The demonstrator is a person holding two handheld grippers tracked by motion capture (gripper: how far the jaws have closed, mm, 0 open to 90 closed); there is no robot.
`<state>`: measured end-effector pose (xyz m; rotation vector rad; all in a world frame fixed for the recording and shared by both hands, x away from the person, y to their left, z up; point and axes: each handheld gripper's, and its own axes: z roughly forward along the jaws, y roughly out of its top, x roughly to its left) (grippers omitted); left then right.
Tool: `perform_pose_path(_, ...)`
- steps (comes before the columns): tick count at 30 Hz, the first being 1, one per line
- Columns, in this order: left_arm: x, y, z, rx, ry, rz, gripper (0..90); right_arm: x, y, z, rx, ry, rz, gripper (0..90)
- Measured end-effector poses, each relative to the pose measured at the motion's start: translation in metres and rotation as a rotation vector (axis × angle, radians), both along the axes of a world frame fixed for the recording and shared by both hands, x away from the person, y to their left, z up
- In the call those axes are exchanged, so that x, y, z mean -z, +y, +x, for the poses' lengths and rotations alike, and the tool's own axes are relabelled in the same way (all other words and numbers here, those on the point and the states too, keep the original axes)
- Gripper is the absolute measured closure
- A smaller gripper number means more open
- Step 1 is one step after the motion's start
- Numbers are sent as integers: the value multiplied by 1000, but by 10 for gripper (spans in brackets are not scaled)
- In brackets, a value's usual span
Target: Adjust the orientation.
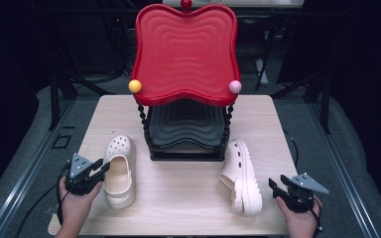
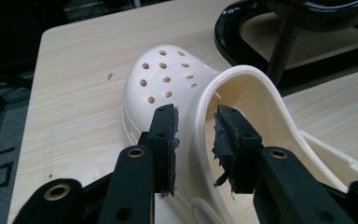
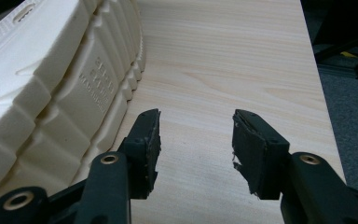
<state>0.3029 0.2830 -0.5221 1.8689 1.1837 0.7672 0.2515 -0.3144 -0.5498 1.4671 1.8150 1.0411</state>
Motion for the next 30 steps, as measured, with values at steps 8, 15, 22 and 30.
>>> perform_pose_path(8, 0, -11, 11, -2, 25, 85, 740, 0, -2, 0, -6, -1, 16, 514)
perform_pose_path(15, 2, -16, 17, -5, 33, 162, 757, 0, -1, 0, -11, -6, 11, 524)
perform_pose_path(22, 2, -19, 17, -3, 24, 204, 785, 0, 0, 0, -20, -10, 13, 524)
perform_pose_path(30, 0, -16, 13, 0, 30, 202, 817, 0, -1, 0, -19, -12, 20, 524)
